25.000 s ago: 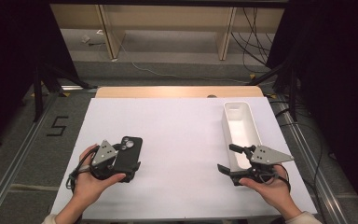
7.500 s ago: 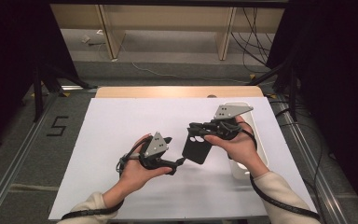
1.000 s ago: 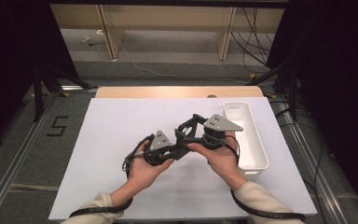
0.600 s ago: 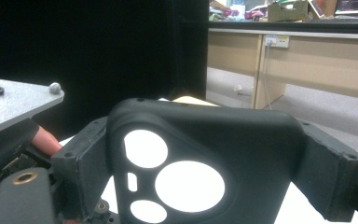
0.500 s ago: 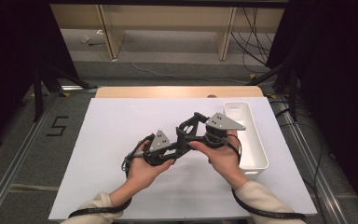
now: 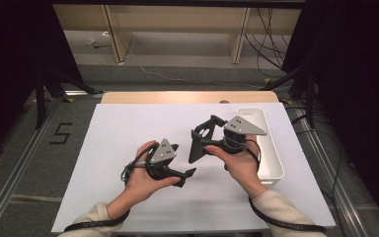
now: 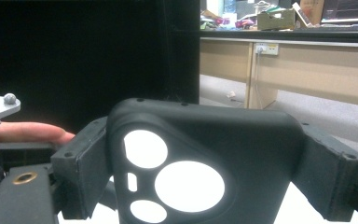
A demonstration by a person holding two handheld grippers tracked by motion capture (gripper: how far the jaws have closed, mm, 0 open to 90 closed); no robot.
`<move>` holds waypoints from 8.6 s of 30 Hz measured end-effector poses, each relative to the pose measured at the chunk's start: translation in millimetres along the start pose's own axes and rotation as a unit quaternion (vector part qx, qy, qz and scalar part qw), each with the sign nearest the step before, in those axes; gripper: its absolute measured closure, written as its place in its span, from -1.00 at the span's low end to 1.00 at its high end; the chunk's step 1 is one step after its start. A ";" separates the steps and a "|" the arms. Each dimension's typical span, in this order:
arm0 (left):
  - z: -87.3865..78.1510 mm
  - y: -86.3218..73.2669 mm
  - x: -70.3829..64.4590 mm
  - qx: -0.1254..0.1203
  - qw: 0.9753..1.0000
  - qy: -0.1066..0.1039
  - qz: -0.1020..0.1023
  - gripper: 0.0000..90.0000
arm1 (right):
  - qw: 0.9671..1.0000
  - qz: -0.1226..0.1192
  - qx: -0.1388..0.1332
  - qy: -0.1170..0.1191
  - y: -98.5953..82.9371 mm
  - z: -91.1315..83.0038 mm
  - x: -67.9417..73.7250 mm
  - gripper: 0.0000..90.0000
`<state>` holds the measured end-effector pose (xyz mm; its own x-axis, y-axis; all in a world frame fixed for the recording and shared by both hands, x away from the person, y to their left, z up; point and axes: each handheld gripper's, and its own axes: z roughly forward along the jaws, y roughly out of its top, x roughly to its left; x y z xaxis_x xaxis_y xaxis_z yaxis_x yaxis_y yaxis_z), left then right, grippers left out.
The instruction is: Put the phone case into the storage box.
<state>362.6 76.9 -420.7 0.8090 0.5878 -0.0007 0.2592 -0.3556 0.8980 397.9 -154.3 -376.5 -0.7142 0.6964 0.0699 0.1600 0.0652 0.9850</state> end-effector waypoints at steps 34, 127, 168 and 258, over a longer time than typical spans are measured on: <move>-52.5 -23.4 20.1 -0.021 0.999 0.030 -0.007 -1.00 | 1.000 0.006 -0.012 -0.023 10.0 -9.1 -14.4 -0.65; -73.3 -40.0 23.6 -0.026 0.998 0.053 -0.026 -1.00 | 0.988 0.018 -0.079 -0.133 47.8 -58.7 -79.9 -0.65; -73.2 -40.2 24.0 -0.026 0.998 0.053 -0.027 -1.00 | 0.983 0.019 -0.082 -0.166 48.9 -69.2 -96.3 -0.65; -72.8 -41.0 24.7 -0.023 0.998 0.055 -0.027 -1.00 | 0.972 0.015 -0.062 -0.224 40.2 -80.3 -127.5 -0.65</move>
<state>333.6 158.8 -425.5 0.7312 0.6821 -0.0046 0.2743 -0.2878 0.9176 440.7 -297.8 -333.2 -0.3367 0.9403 0.0507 0.0736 -0.0274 0.9969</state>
